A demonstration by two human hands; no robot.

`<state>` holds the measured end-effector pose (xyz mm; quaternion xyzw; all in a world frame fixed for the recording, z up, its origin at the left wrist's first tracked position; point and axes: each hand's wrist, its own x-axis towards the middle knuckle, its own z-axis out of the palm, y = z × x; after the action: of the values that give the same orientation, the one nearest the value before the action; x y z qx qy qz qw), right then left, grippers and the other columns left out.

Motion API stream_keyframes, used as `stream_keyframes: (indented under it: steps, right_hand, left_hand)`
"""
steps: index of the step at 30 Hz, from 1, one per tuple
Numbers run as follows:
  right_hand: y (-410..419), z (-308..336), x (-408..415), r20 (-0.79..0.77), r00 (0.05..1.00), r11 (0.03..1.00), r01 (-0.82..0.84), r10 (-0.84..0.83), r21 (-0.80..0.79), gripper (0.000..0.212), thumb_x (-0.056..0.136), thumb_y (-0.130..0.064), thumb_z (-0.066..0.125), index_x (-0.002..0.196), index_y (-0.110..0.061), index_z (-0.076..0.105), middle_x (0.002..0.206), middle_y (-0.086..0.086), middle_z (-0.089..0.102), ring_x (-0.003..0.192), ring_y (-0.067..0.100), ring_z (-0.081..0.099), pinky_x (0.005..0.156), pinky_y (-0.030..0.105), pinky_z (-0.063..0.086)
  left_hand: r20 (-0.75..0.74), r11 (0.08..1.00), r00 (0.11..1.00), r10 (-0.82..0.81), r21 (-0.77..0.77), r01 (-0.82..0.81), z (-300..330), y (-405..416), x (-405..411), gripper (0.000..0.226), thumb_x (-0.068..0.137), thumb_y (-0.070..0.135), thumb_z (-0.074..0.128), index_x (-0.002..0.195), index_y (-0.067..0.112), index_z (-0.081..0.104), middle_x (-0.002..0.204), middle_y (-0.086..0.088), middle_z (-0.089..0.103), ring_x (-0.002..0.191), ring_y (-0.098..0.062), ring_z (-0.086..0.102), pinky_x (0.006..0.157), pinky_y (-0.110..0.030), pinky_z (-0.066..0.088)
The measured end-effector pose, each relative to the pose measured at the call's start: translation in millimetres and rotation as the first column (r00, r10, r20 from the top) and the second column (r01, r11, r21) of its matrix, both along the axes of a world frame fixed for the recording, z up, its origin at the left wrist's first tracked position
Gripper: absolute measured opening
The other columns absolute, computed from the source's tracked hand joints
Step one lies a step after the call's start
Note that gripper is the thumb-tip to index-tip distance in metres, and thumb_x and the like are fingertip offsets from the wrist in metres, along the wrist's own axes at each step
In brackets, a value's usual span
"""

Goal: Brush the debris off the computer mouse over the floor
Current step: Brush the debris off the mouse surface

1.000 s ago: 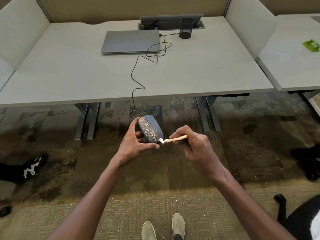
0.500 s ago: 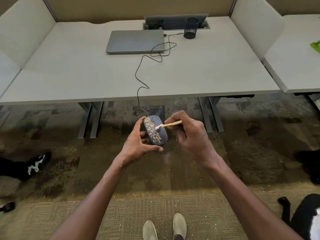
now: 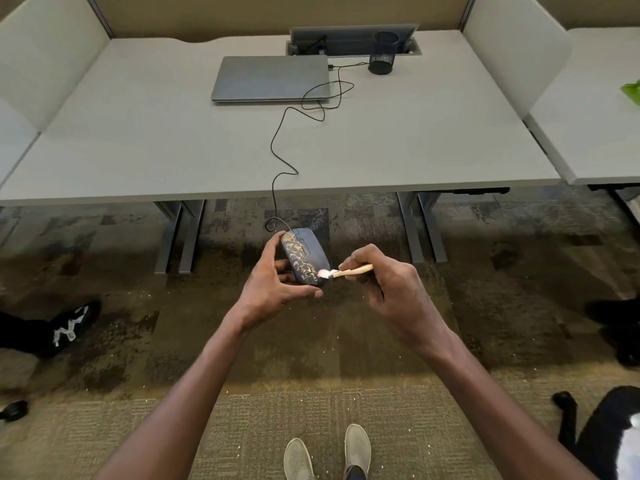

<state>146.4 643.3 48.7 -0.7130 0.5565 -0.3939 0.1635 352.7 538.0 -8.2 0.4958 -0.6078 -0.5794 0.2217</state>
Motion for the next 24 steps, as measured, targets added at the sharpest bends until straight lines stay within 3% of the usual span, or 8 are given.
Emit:
stream_keyframes:
  steps: [6,10,12,16,20,24]
  right_hand:
    - [8.1,-3.5,-3.8,-0.012,0.999,0.998,0.033,-0.032,0.06,0.017,0.092,0.008,0.063,0.105,-0.003,0.064,0.094,0.006,0.073,0.083,0.018,0.072,0.068,0.039,0.059]
    - [2.8,1.6,-1.8,0.16,0.965,0.977,0.213,-0.208,-0.015,0.021,0.091,-0.001,0.067,0.11,-0.007,0.059,0.098,0.0,0.074,0.087,0.005,0.072,0.071,0.02,0.06]
    - [-2.4,2.5,-1.8,0.251,0.923,0.954,0.301,-0.292,0.002,0.027,0.09,-0.001,0.071,0.111,-0.012,0.056,0.097,-0.003,0.074,0.09,0.002,0.072,0.075,0.015,0.058]
    - [-12.2,0.0,-1.7,0.324,0.888,0.94,0.34,-0.328,0.02,0.029,0.089,-0.002,0.072,0.109,-0.015,0.056,0.095,-0.008,0.073,0.091,-0.002,0.072,0.076,0.016,0.059]
    - [-11.9,-8.7,0.4,0.346,0.886,0.95,0.309,-0.308,0.052,0.027,0.09,0.001,0.069,0.106,-0.017,0.055,0.098,-0.003,0.077,0.094,0.003,0.074,0.078,0.024,0.062]
    - [-0.6,-20.3,-2.3,0.346,0.888,0.953,0.289,-0.303,0.091,0.034,0.088,0.009,0.067,0.102,-0.019,0.054,0.097,-0.008,0.076,0.092,0.003,0.074,0.078,0.02,0.06]
  left_hand:
    - [-0.005,1.0,1.0,-0.001,-0.024,0.001,1.9,-1.5,2.2,0.139,0.043,0.027,0.098,0.156,0.035,0.017,0.143,-0.012,0.056,0.11,-0.009,0.066,0.099,-0.039,0.056]
    - [-0.021,1.0,1.0,-0.015,-0.017,0.015,3.7,-1.4,2.1,0.139,0.044,0.024,0.097,0.156,0.037,0.016,0.146,-0.013,0.054,0.114,-0.014,0.066,0.102,-0.044,0.055]
    - [-0.026,0.999,0.999,-0.03,-0.013,0.03,4.5,-1.1,2.5,0.14,0.044,0.025,0.097,0.157,0.036,0.016,0.146,-0.012,0.054,0.11,-0.009,0.067,0.101,-0.041,0.055]
    - [-0.033,0.999,0.998,-0.048,0.009,0.049,7.4,0.1,2.1,0.142,0.043,0.027,0.096,0.158,0.034,0.013,0.147,-0.013,0.054,0.113,-0.01,0.067,0.104,-0.046,0.053]
    - [-0.043,0.999,0.998,-0.046,0.011,0.047,9.0,0.2,3.5,0.141,0.044,0.026,0.096,0.158,0.033,0.013,0.146,-0.01,0.054,0.106,-0.003,0.066,0.1,-0.038,0.055]
    - [-0.046,1.0,0.999,-0.015,0.01,0.016,9.4,-1.9,7.7,0.141,0.045,0.022,0.096,0.159,0.03,0.014,0.149,-0.013,0.05,0.115,-0.011,0.064,0.105,-0.045,0.053]
